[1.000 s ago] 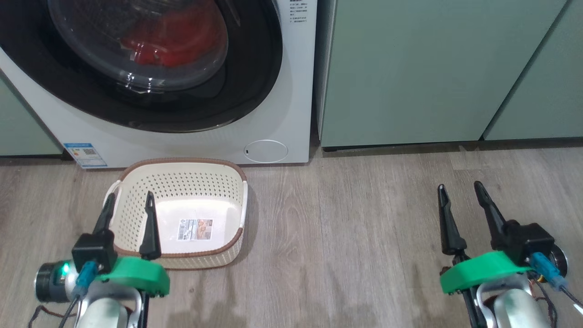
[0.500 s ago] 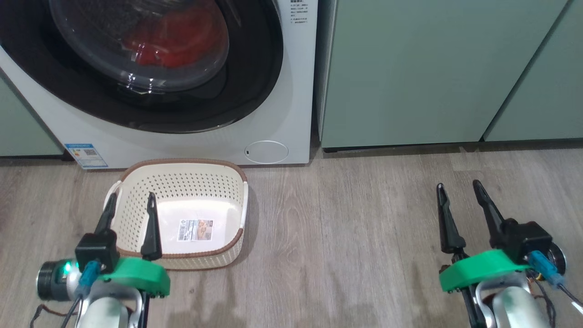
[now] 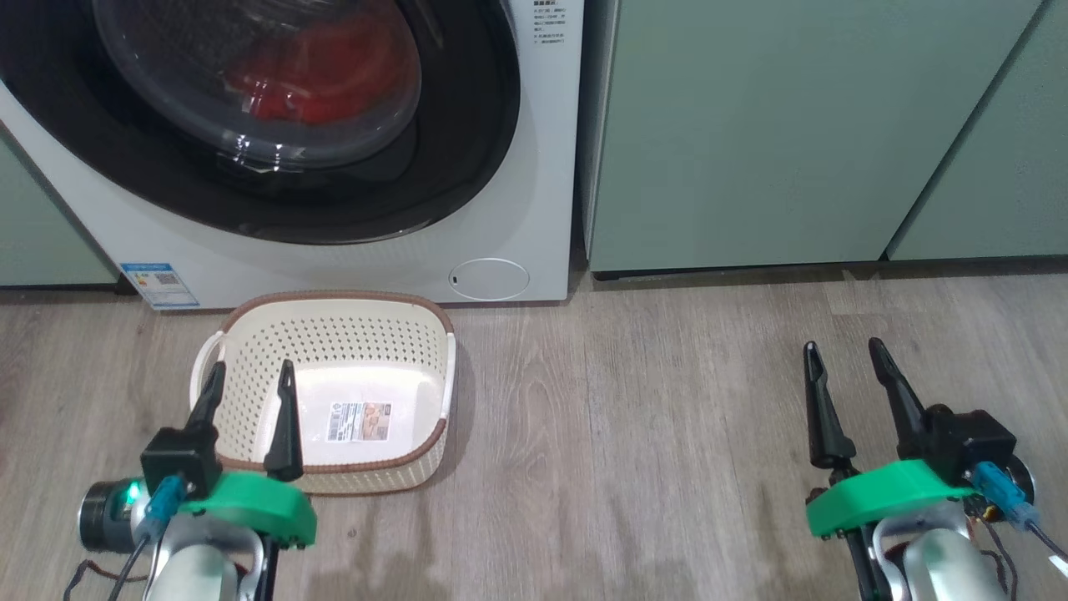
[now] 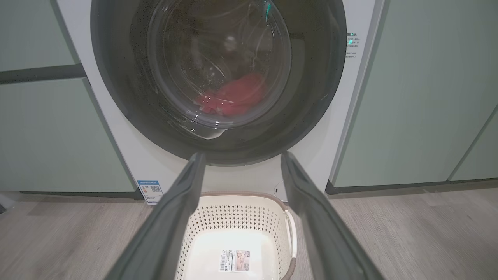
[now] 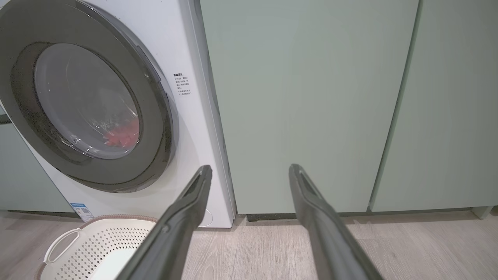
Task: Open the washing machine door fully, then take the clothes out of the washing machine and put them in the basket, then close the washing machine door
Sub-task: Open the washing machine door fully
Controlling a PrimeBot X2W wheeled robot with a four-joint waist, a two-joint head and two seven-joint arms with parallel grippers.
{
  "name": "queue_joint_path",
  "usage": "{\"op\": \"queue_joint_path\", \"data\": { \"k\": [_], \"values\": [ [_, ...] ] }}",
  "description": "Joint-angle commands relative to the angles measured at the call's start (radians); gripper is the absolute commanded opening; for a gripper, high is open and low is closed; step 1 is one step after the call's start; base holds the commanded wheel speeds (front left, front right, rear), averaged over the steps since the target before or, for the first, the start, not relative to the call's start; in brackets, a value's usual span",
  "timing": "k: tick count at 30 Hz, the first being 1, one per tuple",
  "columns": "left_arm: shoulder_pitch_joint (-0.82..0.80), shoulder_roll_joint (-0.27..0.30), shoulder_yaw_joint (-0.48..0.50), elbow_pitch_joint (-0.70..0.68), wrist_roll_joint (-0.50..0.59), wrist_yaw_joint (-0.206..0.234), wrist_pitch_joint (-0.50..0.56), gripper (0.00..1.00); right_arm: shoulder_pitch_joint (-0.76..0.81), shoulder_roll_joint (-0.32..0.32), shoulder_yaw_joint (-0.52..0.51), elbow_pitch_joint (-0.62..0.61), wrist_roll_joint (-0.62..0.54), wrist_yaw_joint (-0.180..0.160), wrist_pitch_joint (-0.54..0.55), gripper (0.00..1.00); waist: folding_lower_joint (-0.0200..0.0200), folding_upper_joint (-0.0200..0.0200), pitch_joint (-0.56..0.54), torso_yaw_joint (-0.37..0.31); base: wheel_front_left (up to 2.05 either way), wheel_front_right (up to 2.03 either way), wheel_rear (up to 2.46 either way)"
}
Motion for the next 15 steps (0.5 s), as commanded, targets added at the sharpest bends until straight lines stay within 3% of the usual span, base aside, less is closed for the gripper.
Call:
{"op": "queue_joint_path", "data": {
  "k": [1, 6, 7, 8, 9, 10, 15],
  "values": [
    [-0.062, 0.008, 0.040, -0.027, 0.005, -0.005, -0.009, 1.00, -0.041, -0.012, 0.022, -0.029, 0.007, -0.001, -0.013, 1.00, 0.0000, 0.0000, 0.000, 0.001, 0.00, 0.00, 0.00],
    [-0.064, 0.001, 0.044, -0.019, 0.010, -0.014, -0.009, 1.00, -0.042, -0.012, 0.026, -0.024, 0.027, -0.001, -0.013, 1.00, 0.0000, 0.0000, 0.000, 0.005, 0.00, 0.00, 0.00],
    [-0.064, 0.000, 0.045, -0.018, 0.011, -0.016, -0.009, 1.00, -0.044, -0.012, 0.025, -0.022, 0.036, -0.001, -0.013, 0.95, 0.0000, 0.0000, 0.000, 0.006, 0.00, 0.00, 0.00],
    [-0.064, -0.002, 0.044, -0.017, 0.011, -0.018, -0.009, 1.00, -0.046, -0.012, 0.024, -0.018, 0.052, -0.001, -0.013, 0.73, 0.0000, 0.0000, 0.001, 0.008, 0.00, 0.00, 0.00],
    [-0.064, -0.003, 0.044, -0.016, 0.011, -0.020, -0.009, 1.00, -0.050, -0.012, 0.018, -0.013, 0.081, -0.001, -0.013, 0.19, 0.0000, 0.0000, 0.003, 0.011, 0.00, 0.00, 0.00],
    [-0.064, -0.005, 0.043, -0.015, 0.011, -0.023, -0.009, 1.00, -0.055, -0.012, 0.012, -0.006, 0.113, -0.001, -0.013, 0.00, 0.0000, 0.0000, 0.005, 0.014, 0.00, 0.00, 0.00],
    [-0.067, -0.014, 0.036, -0.009, 0.002, -0.038, -0.009, 1.00, -0.117, -0.012, 0.000, 0.060, 0.281, -0.001, -0.013, 0.00, 0.0000, 0.0000, 0.027, 0.031, 0.00, 0.00, 0.00]
  ]
}}
